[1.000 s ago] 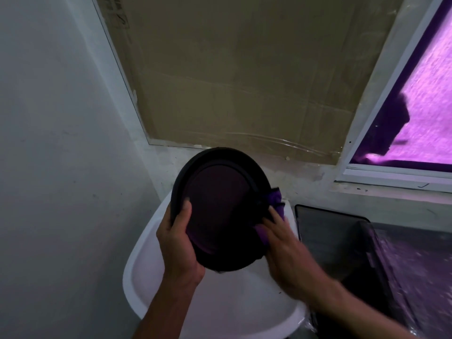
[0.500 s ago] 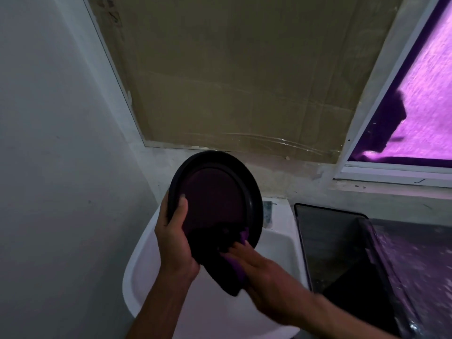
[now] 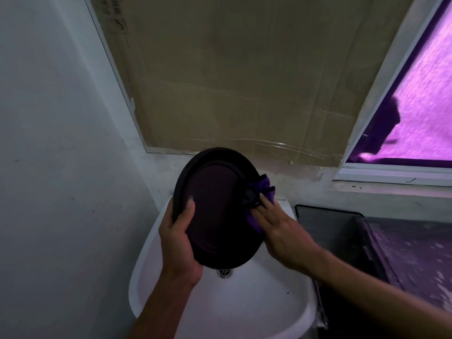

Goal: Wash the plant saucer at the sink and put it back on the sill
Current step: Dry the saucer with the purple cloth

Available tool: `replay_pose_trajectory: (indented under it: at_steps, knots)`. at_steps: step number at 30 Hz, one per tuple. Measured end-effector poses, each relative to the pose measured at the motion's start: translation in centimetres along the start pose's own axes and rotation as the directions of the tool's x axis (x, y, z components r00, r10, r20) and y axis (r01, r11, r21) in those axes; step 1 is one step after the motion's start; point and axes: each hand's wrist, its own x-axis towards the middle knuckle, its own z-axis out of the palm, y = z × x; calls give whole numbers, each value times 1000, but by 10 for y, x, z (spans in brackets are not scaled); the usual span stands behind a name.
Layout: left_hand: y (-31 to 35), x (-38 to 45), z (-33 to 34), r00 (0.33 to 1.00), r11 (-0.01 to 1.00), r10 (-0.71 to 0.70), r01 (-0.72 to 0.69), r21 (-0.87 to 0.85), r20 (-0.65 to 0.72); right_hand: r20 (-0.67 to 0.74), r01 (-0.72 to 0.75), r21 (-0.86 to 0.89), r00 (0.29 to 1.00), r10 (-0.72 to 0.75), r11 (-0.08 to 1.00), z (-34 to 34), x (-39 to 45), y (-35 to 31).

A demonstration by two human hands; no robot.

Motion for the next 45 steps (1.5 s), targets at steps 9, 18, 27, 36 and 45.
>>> replay_pose_trajectory:
  at_steps: [9, 18, 27, 36, 45]
  knots:
    - [-21, -15, 7, 973, 952, 208, -178, 251, -100, 345, -614, 742, 694, 632, 269, -3, 23, -115]
    - [-30, -31, 6, 983, 938, 169, -138, 318, -70, 316, -451, 890, 519, 794, -59, -16, 74, -111]
    - [-11, -13, -7, 993, 986, 37, -18, 165, -112, -16, -91, 762, 987, 160, 641, -21, 53, -114]
    - [-22, -10, -20, 982, 980, -191, 191, -62, 2, 72, 34, 395, 995, -68, 918, -18, 43, -60]
    - [-13, 1, -39, 975, 1000, 5, -4, 3, -220, 55, 56, 49, 997, -58, 997, -18, 42, -7]
